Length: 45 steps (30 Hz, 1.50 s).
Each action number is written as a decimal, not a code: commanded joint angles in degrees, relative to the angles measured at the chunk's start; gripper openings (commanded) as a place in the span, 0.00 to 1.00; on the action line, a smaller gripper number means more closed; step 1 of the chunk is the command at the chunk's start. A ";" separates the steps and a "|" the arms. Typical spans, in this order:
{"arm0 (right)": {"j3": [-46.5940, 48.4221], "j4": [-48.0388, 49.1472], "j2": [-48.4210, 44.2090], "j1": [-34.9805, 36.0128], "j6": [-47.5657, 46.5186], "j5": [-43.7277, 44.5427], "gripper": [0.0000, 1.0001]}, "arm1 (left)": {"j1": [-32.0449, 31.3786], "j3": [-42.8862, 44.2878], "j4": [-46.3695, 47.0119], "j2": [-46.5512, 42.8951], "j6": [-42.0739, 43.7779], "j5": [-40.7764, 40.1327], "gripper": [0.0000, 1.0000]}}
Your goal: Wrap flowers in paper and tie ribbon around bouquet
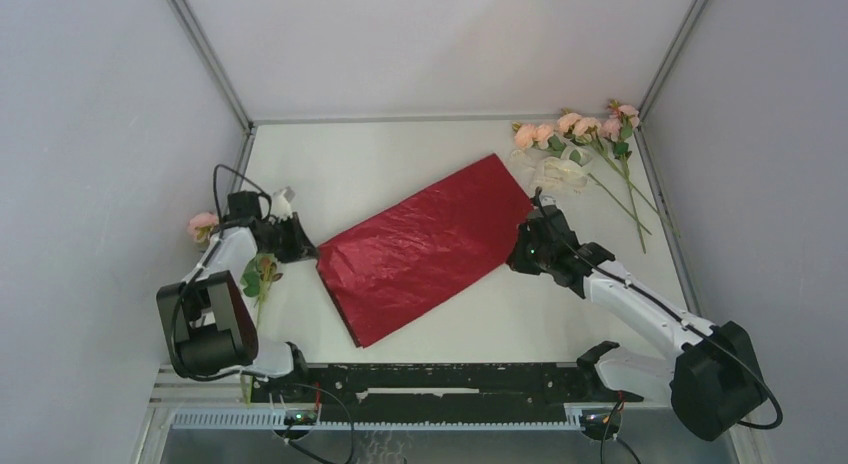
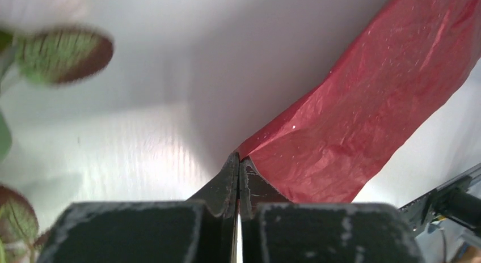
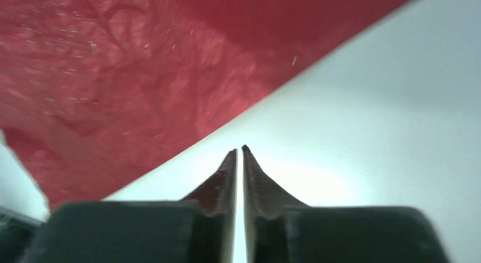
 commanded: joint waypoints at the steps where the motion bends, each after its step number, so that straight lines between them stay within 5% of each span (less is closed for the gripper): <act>1: 0.39 9.57 3.05 -1.54 3.30 -9.97 0.24 | 3.76 -4.95 -1.71 -3.24 -4.69 -1.23 0.02; 5: -1.08 19.24 8.87 -4.08 8.76 -15.58 0.57 | 3.89 -6.64 -0.75 -3.81 -7.01 -0.63 0.01; 8: -2.03 26.74 14.14 -6.92 13.85 -17.83 0.67 | 3.92 -6.72 -0.70 -4.37 -7.04 -0.54 0.02; 23: 0.88 47.59 35.59 -9.30 22.17 -21.55 0.55 | 2.67 -8.26 0.94 -2.77 -7.09 1.81 0.02; 34: 7.95 45.81 35.24 -5.31 18.30 -18.81 0.39 | 1.93 -8.52 1.20 -3.51 -7.07 2.12 0.02; 45: 13.40 43.39 39.41 -3.35 18.71 -18.79 0.38 | 1.36 -8.44 1.25 -3.15 -6.84 2.64 0.02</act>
